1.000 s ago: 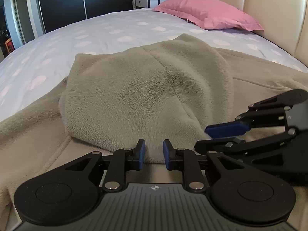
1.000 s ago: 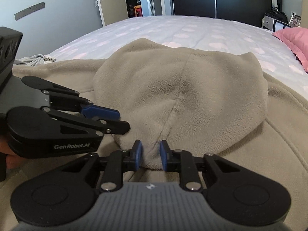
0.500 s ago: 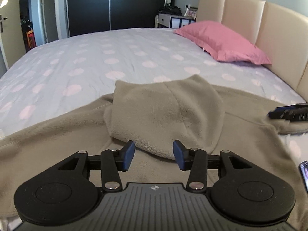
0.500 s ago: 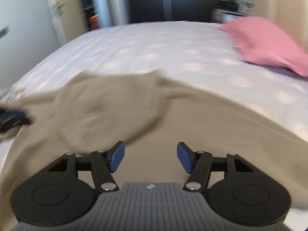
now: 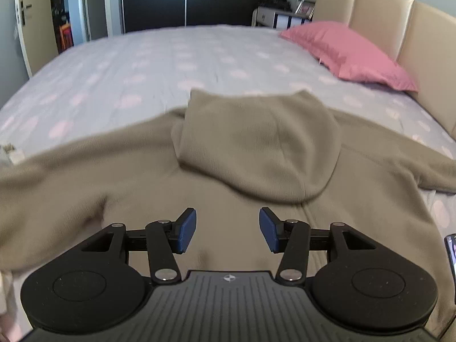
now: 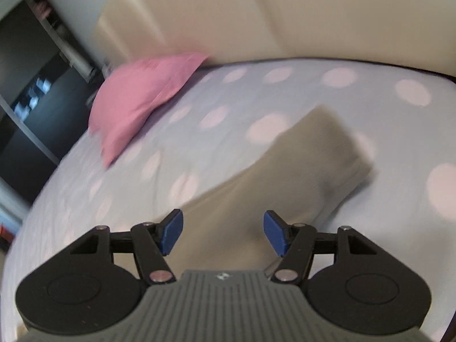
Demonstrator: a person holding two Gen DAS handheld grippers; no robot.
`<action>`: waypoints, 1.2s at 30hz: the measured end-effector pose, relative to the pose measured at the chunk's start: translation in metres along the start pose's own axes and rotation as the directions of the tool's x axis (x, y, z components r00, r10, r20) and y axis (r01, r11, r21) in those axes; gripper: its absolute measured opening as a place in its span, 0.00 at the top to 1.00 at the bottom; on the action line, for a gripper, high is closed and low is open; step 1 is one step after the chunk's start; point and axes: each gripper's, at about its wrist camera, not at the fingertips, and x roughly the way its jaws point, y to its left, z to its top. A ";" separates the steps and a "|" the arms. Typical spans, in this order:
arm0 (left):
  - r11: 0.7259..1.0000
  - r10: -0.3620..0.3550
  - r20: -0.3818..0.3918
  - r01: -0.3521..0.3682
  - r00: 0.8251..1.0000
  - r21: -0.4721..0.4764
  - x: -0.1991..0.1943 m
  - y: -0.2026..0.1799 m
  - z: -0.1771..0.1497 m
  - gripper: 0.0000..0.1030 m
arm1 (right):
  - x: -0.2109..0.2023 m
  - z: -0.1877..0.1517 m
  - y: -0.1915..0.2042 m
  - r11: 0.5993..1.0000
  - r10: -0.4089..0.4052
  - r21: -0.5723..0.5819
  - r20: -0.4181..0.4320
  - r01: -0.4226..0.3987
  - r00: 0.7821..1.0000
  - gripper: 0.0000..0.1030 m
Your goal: Fold clothes
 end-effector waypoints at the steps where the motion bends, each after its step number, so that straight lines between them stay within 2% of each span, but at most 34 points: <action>1: 1.000 0.004 -0.012 -0.004 1.000 0.005 0.004 -0.002 -0.003 0.54 | 0.001 0.006 -0.007 1.000 0.010 0.017 0.010 -0.010 1.000 0.45; 2: 1.000 0.009 -0.022 -0.009 1.000 0.015 0.007 -0.004 -0.005 0.54 | 0.002 0.012 -0.015 0.999 0.020 0.034 0.019 -0.020 1.000 0.57; 3: 1.000 0.015 -0.028 -0.014 1.000 0.025 0.011 -0.006 -0.008 0.54 | 0.004 0.017 -0.022 0.998 0.029 0.052 0.029 -0.031 0.999 0.61; 6: 0.998 0.047 -0.060 -0.044 0.997 0.039 0.023 -0.011 -0.015 0.54 | 0.008 0.033 -0.042 0.994 0.047 0.091 0.054 -0.052 0.997 0.63; 10: 0.998 0.055 -0.091 -0.053 0.994 0.022 0.033 -0.014 -0.018 0.54 | 0.025 0.032 -0.056 0.997 -0.024 0.072 0.018 0.023 1.000 0.63; 12: 0.999 0.046 -0.092 -0.045 0.995 0.013 0.036 -0.014 -0.019 0.54 | 0.036 0.026 -0.071 0.994 -0.066 0.091 -0.018 0.067 0.998 0.68; 15: 0.999 0.050 -0.104 -0.050 0.993 0.006 0.038 -0.014 -0.021 0.54 | 0.048 0.014 -0.098 0.984 -0.082 0.152 -0.091 0.095 0.992 0.89; 16: 0.999 0.053 -0.109 -0.053 0.993 0.004 0.038 -0.014 -0.022 0.54 | 0.052 0.009 -0.103 0.982 -0.087 0.155 -0.116 0.104 0.989 1.00; 18: 0.998 0.058 -0.118 -0.058 0.991 0.000 0.040 -0.013 -0.023 0.54 | 0.058 0.000 -0.111 0.984 -0.073 0.153 -0.142 0.094 0.987 1.00; 21: 0.998 0.056 -0.119 -0.058 0.991 -0.014 0.039 -0.013 -0.023 0.54 | 0.056 -0.001 -0.107 0.988 -0.077 0.122 -0.129 0.093 0.989 1.00; 24: 0.998 0.053 -0.118 -0.055 0.992 -0.019 0.040 -0.013 -0.023 0.54 | 0.042 0.008 -0.098 0.993 -0.062 0.098 -0.088 0.070 0.994 0.82; 25: 0.998 0.053 -0.119 -0.055 0.992 -0.018 0.040 -0.013 -0.023 0.54 | 0.034 0.013 -0.096 0.994 -0.041 0.101 -0.051 0.046 0.998 0.63; 26: 0.998 0.053 -0.119 -0.056 0.991 -0.017 0.040 -0.013 -0.023 0.54 | 0.024 0.019 -0.095 0.995 -0.024 0.101 0.002 0.023 1.000 0.55; 27: 0.998 0.053 -0.119 -0.056 0.992 -0.020 0.041 -0.013 -0.023 0.54 | 0.014 0.025 -0.095 0.995 -0.026 0.093 0.055 0.021 0.998 0.50; 28: 0.998 0.053 -0.118 -0.057 0.992 -0.023 0.041 -0.012 -0.023 0.54 | 0.005 0.030 -0.096 0.996 -0.042 0.082 0.100 0.034 0.994 0.41; 29: 0.998 0.053 -0.118 -0.057 0.992 -0.025 0.042 -0.012 -0.022 0.54 | 0.000 0.034 -0.098 0.995 -0.075 0.074 0.123 0.066 0.990 0.37; 31: 0.998 0.051 -0.118 -0.055 0.992 -0.030 0.042 -0.011 -0.022 0.53 | -0.005 0.040 -0.106 0.990 -0.129 0.079 0.137 0.119 0.982 0.35; 32: 0.998 0.050 -0.118 -0.054 0.992 -0.033 0.042 -0.011 -0.022 0.53 | -0.005 0.040 -0.113 0.986 -0.150 0.098 0.132 0.138 0.980 0.29; 34: 0.998 0.047 -0.118 -0.052 0.992 -0.040 0.042 -0.010 -0.022 0.53 | 0.002 0.035 -0.130 0.972 -0.171 0.180 0.086 0.154 0.982 0.22; 36: 0.997 0.044 -0.118 -0.050 0.992 -0.051 0.042 -0.008 -0.022 0.53 | 0.011 0.029 -0.146 0.955 -0.163 0.257 0.035 0.149 0.986 0.22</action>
